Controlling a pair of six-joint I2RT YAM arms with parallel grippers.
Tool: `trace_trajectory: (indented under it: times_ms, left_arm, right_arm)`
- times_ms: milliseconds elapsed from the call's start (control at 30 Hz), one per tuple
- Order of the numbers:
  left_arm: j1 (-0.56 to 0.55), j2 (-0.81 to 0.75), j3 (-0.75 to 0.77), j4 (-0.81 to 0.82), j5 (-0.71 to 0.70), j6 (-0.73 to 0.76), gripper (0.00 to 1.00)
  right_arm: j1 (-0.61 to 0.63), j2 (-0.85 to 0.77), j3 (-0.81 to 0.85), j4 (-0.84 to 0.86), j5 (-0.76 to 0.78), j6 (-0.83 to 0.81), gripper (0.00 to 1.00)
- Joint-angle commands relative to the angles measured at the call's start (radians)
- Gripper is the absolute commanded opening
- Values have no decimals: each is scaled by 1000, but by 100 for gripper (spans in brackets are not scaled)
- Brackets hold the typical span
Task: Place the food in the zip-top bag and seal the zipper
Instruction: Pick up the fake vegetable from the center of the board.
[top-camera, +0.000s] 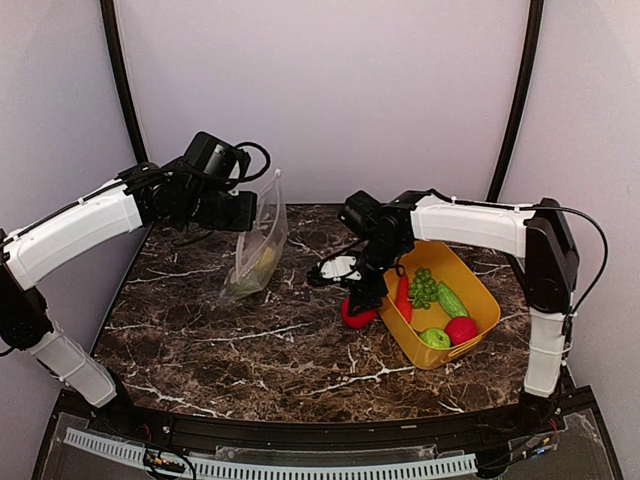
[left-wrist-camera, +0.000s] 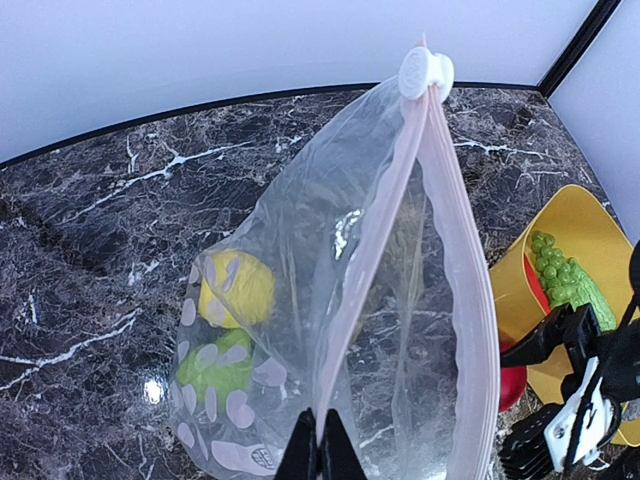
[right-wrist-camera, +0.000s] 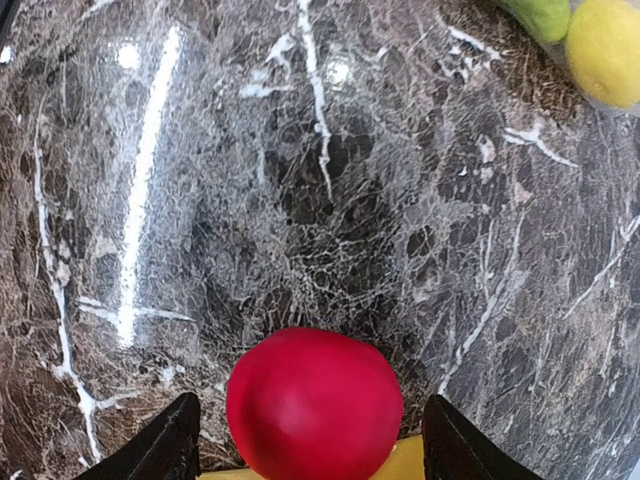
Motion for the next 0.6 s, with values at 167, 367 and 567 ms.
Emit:
trace_trajectory:
  times_ms: [167, 367, 567]
  left_arm:
    - [4, -41, -32, -8, 4, 8, 1]
    - [4, -46, -46, 3, 9, 7, 1]
    - [4, -51, -63, 15, 18, 1, 1]
  right_arm:
    - [32, 77, -11, -56, 178, -54, 75]
    - [37, 115, -25, -54, 231, -43, 78]
    - [46, 128, -18, -54, 263, -28, 73]
